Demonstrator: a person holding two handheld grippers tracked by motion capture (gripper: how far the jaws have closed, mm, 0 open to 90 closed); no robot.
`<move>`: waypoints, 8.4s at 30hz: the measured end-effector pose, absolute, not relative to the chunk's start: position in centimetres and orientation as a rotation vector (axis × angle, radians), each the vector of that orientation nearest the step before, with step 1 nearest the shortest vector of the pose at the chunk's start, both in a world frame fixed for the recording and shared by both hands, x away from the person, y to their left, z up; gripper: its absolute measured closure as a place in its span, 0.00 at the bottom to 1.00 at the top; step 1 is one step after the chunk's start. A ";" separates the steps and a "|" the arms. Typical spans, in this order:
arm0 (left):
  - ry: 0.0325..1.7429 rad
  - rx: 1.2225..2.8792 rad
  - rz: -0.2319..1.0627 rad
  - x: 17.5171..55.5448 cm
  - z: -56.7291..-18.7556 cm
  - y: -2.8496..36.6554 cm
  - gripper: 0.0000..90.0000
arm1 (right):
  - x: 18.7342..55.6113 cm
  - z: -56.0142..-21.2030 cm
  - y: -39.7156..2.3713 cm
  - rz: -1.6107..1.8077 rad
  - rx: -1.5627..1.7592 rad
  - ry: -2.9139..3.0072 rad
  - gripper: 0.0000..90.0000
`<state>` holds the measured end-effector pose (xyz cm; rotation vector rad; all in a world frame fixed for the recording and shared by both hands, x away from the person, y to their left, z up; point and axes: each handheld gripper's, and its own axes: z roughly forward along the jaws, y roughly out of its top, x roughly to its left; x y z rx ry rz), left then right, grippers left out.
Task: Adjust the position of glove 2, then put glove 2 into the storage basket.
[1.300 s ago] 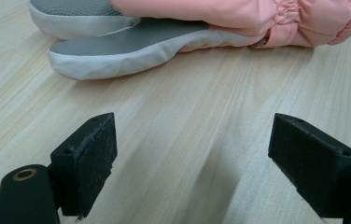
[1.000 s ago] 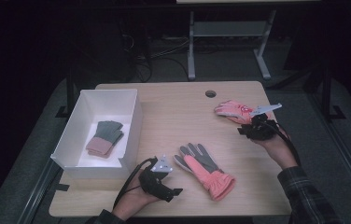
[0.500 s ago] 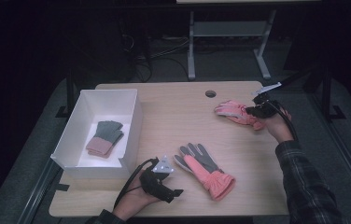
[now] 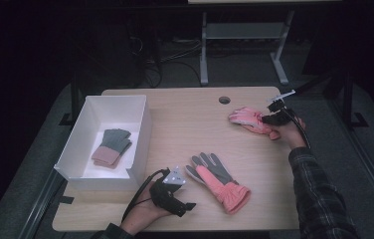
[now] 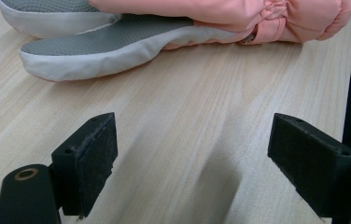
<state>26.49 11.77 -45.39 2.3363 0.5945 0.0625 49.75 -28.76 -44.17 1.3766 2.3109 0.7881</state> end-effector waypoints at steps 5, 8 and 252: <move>0.596 2.337 0.061 26.4 -45.4 11.6 0.17 | 49.2 -44.0 -28.1 0.800 1.371 2.404 1.00; 0.594 2.339 0.057 26.4 -45.4 11.6 0.17 | 48.7 -43.8 -27.4 0.794 1.335 2.466 1.00; 0.753 2.310 0.023 32.7 -44.9 7.7 1.00 | 25.9 -45.8 -20.2 1.211 0.942 2.794 1.00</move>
